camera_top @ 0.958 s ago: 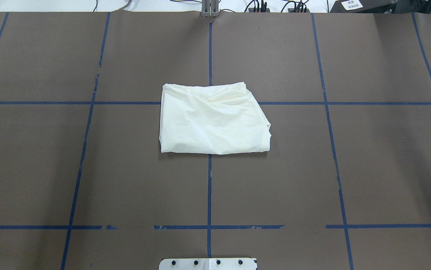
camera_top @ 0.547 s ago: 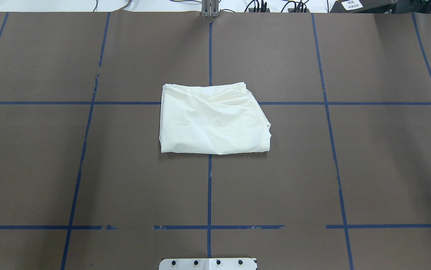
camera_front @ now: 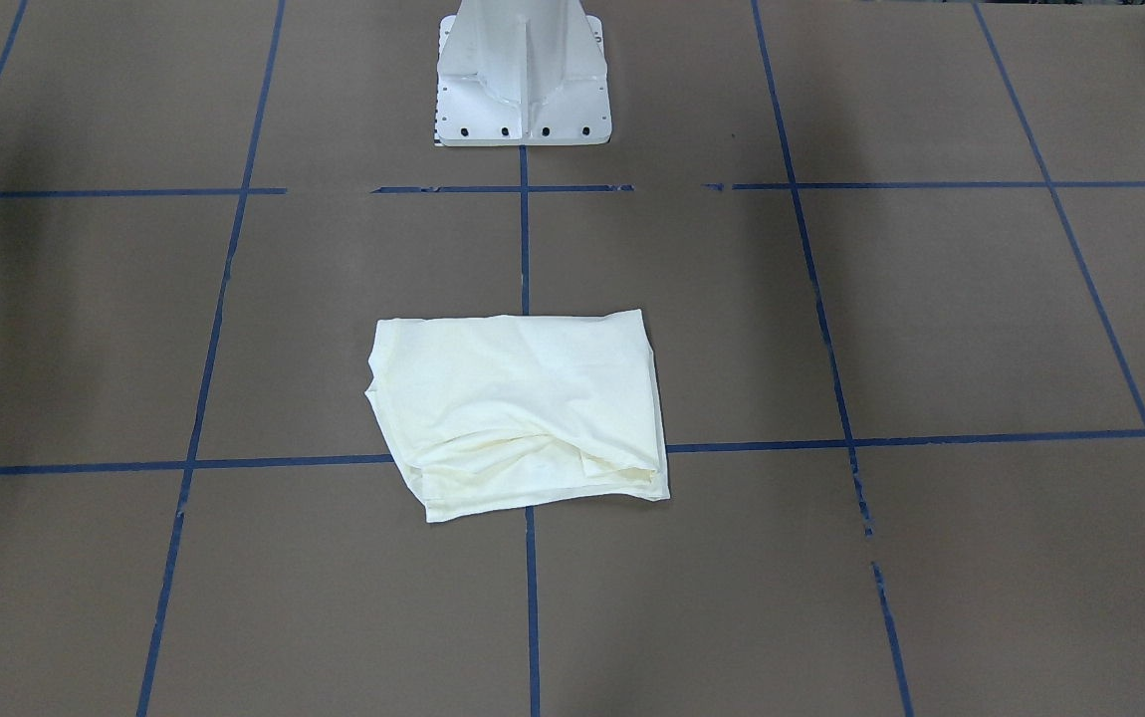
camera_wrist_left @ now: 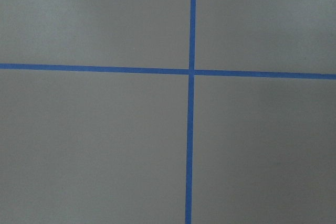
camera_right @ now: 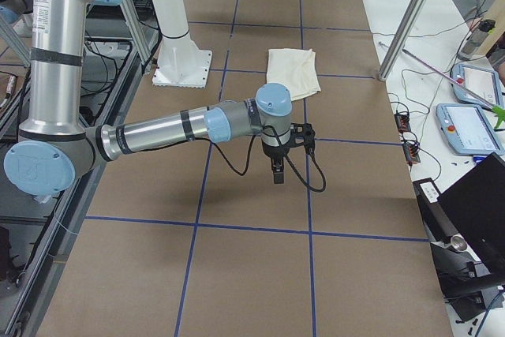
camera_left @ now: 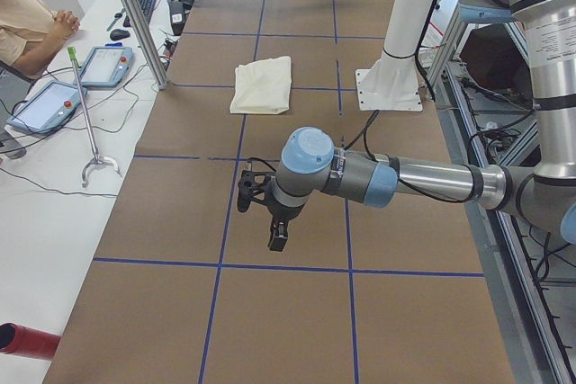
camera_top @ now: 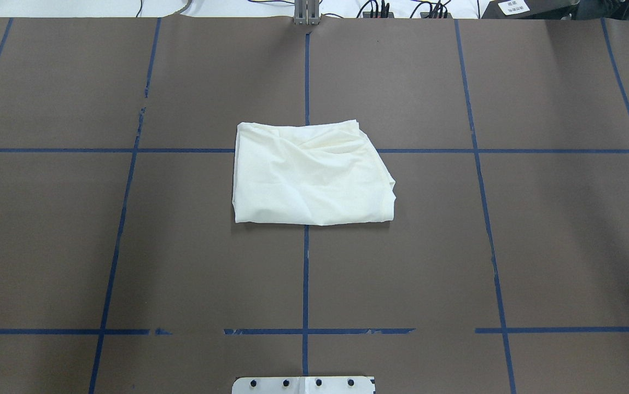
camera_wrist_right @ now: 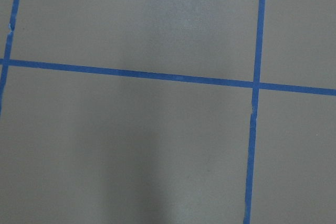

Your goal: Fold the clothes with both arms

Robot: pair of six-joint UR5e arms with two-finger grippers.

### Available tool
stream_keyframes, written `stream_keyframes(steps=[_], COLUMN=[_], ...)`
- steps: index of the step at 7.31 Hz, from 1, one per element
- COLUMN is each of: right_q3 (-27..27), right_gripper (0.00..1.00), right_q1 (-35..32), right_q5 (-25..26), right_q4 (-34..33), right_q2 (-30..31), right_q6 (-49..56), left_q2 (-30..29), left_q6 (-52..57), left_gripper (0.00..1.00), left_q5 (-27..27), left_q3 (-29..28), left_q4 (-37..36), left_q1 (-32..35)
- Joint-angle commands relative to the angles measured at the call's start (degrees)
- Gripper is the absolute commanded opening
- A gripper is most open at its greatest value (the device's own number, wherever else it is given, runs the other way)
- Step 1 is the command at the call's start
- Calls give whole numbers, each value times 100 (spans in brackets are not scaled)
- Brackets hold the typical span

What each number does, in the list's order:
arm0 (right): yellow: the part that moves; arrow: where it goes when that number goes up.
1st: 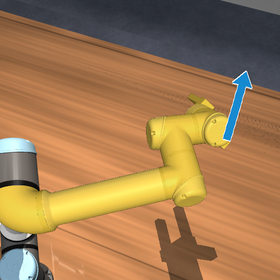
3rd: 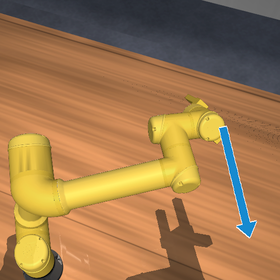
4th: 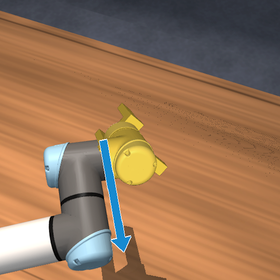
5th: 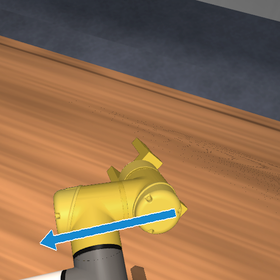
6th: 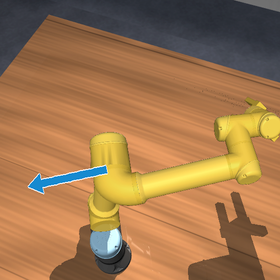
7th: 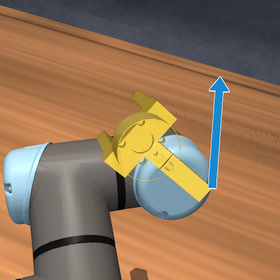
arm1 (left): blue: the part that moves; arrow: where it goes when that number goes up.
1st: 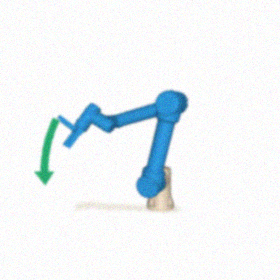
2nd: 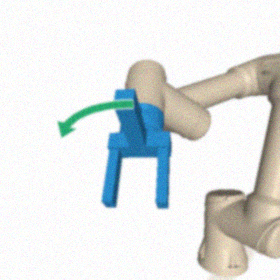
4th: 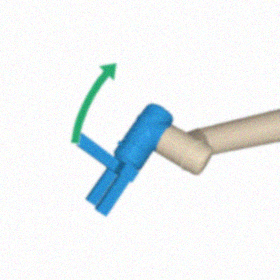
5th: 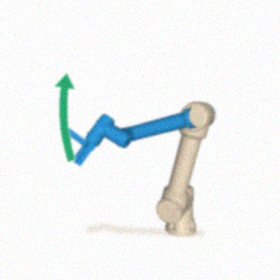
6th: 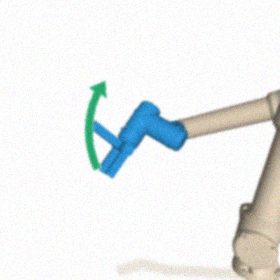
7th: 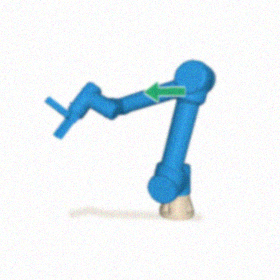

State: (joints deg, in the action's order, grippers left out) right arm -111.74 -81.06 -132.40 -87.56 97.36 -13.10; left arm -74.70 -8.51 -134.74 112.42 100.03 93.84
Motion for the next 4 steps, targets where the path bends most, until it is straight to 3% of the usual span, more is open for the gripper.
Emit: stream_keyframes(steps=[1, 2, 4], right_q3=[-6, -6, -23], right_gripper=[100, 100, 100], right_q1=[107, 221, 380], right_q5=[73, 205, 329], right_q4=[-7, -24, -881], right_q2=[-6, -76, -349], right_q6=[27, 1, 428], left_q2=[8, 8, -62], left_q6=[-1, -10, -10], left_gripper=[100, 100, 100], left_q5=[-8, 0, 192], left_q3=[105, 131, 96], left_q4=[17, -1, -45], left_q1=[-249, -678, -1252])
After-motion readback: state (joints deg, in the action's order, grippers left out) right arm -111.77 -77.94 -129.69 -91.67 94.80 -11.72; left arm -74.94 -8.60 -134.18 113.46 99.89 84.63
